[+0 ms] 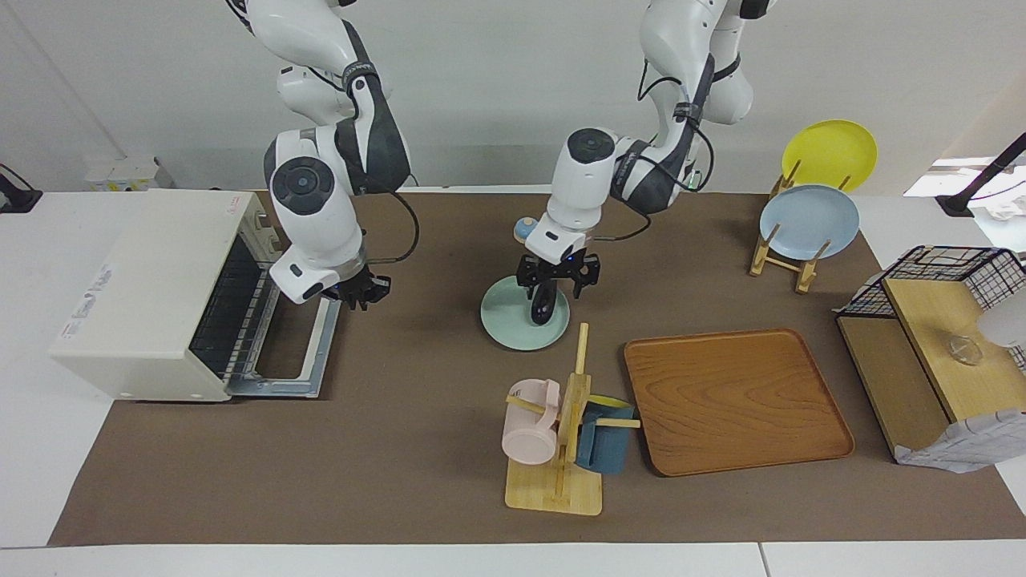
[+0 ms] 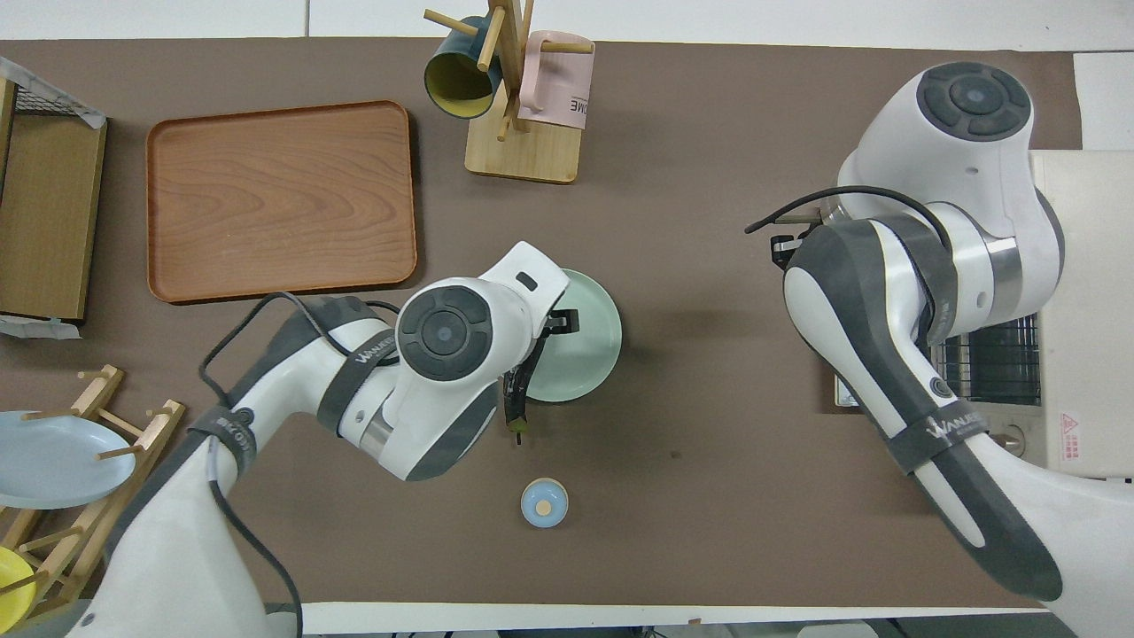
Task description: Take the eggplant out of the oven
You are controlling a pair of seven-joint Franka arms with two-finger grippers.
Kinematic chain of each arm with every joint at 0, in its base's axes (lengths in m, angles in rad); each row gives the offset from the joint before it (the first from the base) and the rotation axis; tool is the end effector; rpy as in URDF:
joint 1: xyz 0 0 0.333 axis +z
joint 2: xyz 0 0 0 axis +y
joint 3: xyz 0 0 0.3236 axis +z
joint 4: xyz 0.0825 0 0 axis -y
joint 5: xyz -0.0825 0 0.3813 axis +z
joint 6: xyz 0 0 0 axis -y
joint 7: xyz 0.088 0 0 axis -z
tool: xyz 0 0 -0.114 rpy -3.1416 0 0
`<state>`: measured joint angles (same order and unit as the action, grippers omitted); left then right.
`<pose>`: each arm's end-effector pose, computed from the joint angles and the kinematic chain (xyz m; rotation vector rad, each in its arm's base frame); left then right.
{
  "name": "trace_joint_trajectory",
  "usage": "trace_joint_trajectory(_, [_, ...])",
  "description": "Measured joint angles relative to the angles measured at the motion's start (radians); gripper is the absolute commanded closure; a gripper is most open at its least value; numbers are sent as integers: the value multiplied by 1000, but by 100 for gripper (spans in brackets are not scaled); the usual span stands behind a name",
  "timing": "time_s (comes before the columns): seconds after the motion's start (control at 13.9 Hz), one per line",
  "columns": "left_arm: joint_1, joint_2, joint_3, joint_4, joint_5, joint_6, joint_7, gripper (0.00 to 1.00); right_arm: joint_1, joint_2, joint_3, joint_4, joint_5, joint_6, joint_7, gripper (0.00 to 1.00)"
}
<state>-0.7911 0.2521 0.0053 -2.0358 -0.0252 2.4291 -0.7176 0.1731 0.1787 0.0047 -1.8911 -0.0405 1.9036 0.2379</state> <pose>0.4277 -0.4285 0.3369 3.0290 -0.0766 0.1395 0.5724 0.0995 0.3998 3.0619 -0.0669 -0.2381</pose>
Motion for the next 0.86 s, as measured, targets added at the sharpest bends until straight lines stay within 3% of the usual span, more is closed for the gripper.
trace_joint_trajectory(0.07, [-4,30,0,0,0,20,0,38,-14,-1,0,-42,0,39,-8,97])
trace_joint_trajectory(0.14, [-6,52,0,1,0,28,0,72,-21,1,0,-79,-5,71,-12,97])
trace_joint_trajectory(0.22, [-7,62,0,1,0,29,0,88,-23,4,0,-105,-13,94,-12,97])
trace_joint_trajectory(0.29, [-8,65,0,1,0,25,-1,97,-23,9,0,-122,-20,111,-12,97])
trace_joint_trajectory(0.5, [-8,64,2,17,0,4,-5,100,-24,27,0,-152,-39,166,-11,97])
trace_joint_trajectory(0.72, [6,59,21,95,0,-111,-24,100,-39,53,-1,-185,-106,226,-11,96])
trace_joint_trajectory(0.86, [90,38,33,144,6,-179,-3,100,-51,57,-1,-202,-124,254,-11,96])
